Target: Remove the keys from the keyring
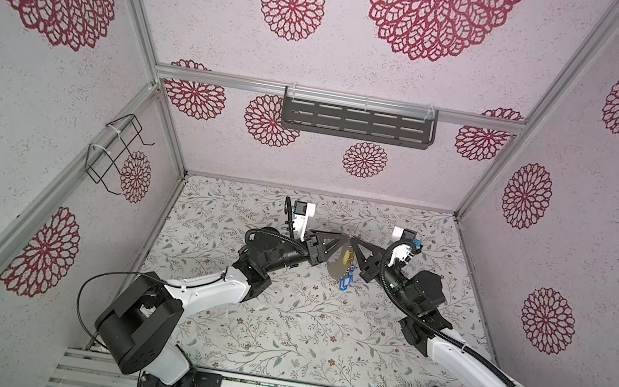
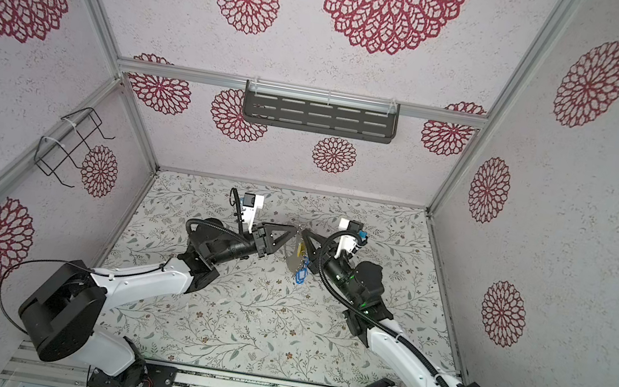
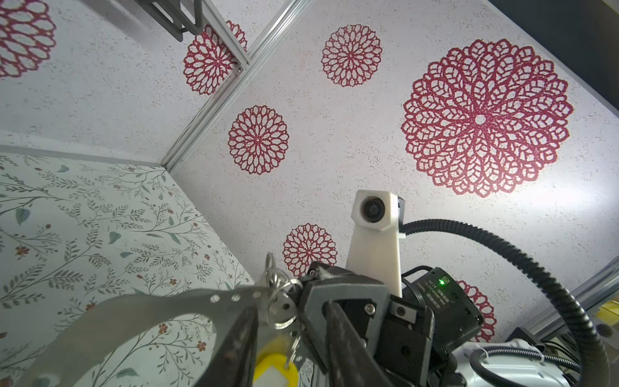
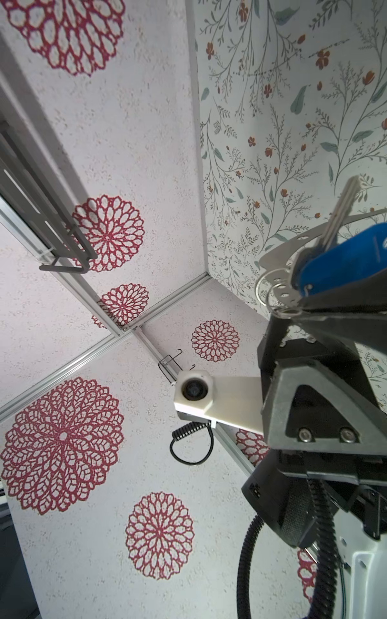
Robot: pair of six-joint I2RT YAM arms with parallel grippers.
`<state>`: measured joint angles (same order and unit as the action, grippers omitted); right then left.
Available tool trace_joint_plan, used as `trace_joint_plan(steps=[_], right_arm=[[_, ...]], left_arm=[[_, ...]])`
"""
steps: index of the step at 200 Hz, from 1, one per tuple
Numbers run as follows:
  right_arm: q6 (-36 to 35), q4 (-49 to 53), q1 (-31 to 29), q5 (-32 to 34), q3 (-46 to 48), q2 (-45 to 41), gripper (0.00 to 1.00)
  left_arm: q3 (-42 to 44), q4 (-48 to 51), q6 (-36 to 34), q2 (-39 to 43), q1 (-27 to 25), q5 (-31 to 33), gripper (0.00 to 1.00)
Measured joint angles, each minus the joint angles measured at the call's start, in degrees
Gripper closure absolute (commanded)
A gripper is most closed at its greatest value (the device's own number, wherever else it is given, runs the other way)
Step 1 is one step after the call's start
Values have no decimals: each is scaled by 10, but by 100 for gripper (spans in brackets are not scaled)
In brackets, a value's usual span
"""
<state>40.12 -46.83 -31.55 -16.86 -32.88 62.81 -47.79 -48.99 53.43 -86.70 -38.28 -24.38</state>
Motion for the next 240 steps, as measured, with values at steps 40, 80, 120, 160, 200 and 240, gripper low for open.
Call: trace_joint_plan(steps=[40,80,120,160,200,240], right_arm=[[11,-8,0,-5,-7,3,100],[20,-21,0,-17,-13,8,100],[26,-25,0,-21,-15,30,100],[26,-27,0,-22,-25,43,100],[26,-17,4,-12,-38,46,100],[24,10,5,-7,-49,49,100]], left_arm=[[-2,0,3,-2,0,5,65],[-13,-5,10,-17,0,-4,68],[-21,-14,17,-24,0,-8,74],[-22,-12,23,-30,6,-5,88],[-29,-14,24,-34,9,-4,100],[-29,-10,22,-34,11,-4,100]])
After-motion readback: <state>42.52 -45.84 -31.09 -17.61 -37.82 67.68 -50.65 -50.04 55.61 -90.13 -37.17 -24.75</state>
